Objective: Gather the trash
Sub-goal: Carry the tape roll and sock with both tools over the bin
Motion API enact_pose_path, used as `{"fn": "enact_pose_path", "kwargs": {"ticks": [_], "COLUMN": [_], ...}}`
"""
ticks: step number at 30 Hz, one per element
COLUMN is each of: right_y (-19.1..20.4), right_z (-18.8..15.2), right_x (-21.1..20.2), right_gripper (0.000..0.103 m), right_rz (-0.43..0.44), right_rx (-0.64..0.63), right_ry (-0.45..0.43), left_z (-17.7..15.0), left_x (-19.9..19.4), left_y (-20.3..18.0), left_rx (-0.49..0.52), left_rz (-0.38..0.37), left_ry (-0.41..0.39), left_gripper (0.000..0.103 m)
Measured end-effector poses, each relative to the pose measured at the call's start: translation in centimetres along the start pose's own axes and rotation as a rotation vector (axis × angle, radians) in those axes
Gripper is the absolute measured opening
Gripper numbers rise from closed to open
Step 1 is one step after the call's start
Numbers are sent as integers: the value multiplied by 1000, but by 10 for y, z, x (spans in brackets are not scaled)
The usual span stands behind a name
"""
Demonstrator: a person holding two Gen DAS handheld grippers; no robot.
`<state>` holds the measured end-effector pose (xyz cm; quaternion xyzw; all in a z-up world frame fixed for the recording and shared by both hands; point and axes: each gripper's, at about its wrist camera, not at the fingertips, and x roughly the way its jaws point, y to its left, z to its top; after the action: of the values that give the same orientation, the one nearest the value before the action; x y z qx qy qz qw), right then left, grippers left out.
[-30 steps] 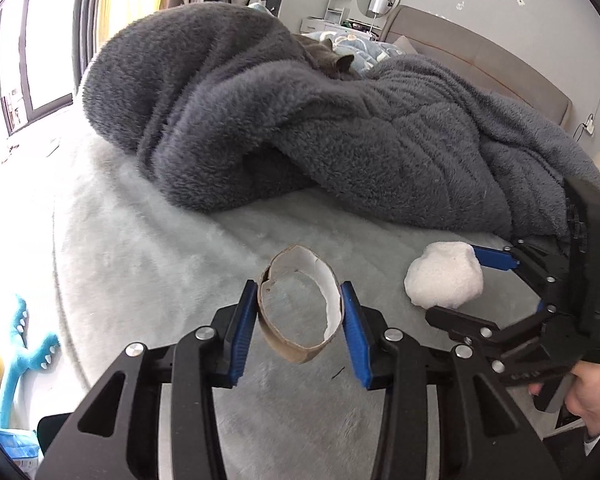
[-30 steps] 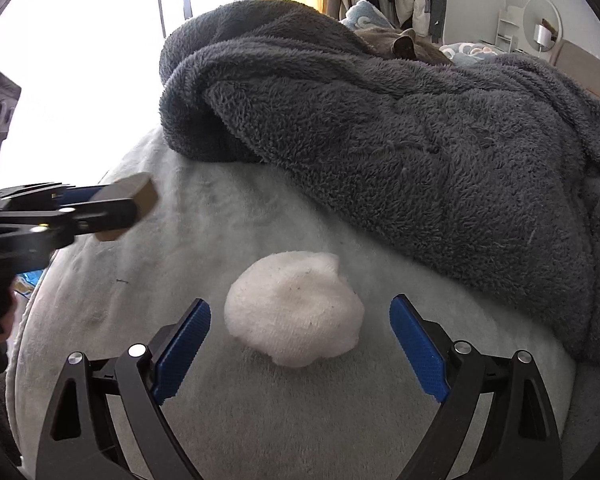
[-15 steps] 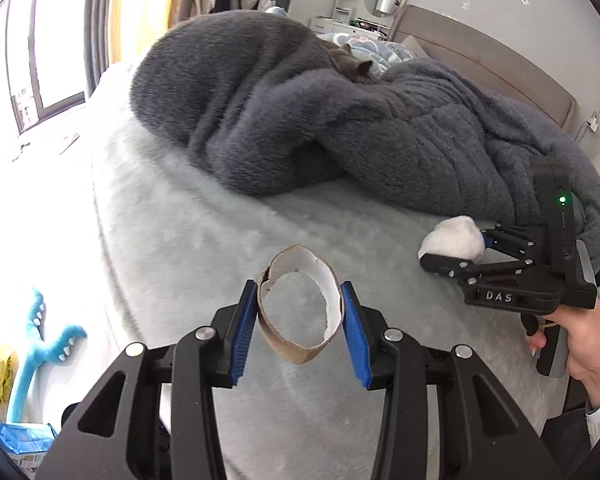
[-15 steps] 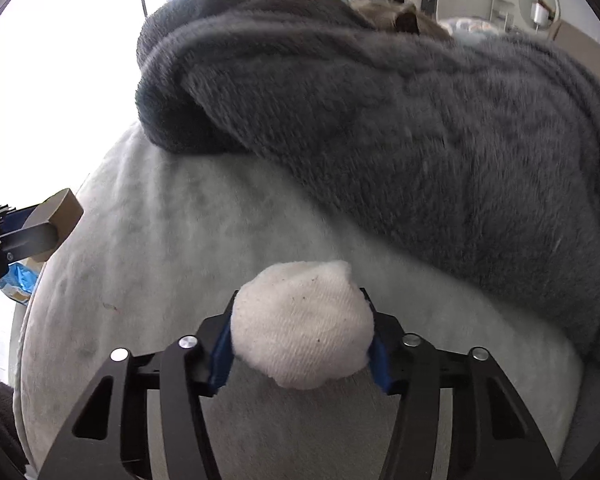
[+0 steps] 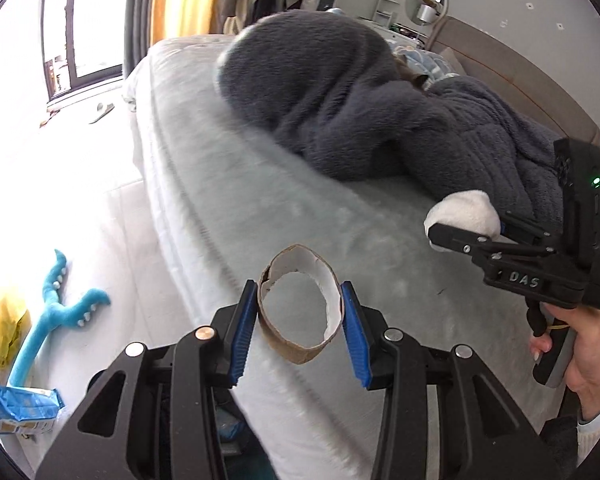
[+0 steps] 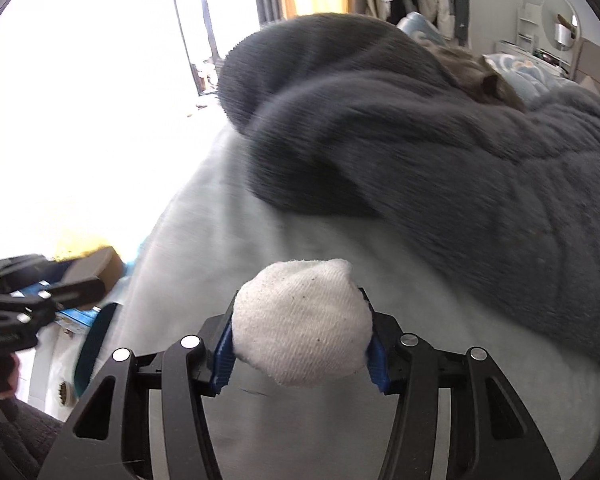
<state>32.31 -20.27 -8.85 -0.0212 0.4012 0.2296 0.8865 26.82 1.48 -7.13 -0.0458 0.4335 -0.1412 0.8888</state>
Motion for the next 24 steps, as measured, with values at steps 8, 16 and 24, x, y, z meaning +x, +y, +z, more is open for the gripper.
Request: {"fn": "enact_pose_path", "kwargs": {"ticks": [8, 16, 24], "right_y": [51, 84, 136], "right_z": [8, -15, -32], "right_x": [6, 21, 17], "right_gripper": [54, 54, 54], "right_rz": [38, 67, 107], "right_rx": [-60, -19, -77], "right_ry": [-26, 16, 14], "left_z": [-19, -49, -76], "left_x": [-13, -20, -32], "left_y": [38, 66, 95], "left_rx": [-71, -105, -184], "left_rz": [21, 55, 70], "left_ry": [22, 57, 65], "left_gripper": [44, 44, 44]}}
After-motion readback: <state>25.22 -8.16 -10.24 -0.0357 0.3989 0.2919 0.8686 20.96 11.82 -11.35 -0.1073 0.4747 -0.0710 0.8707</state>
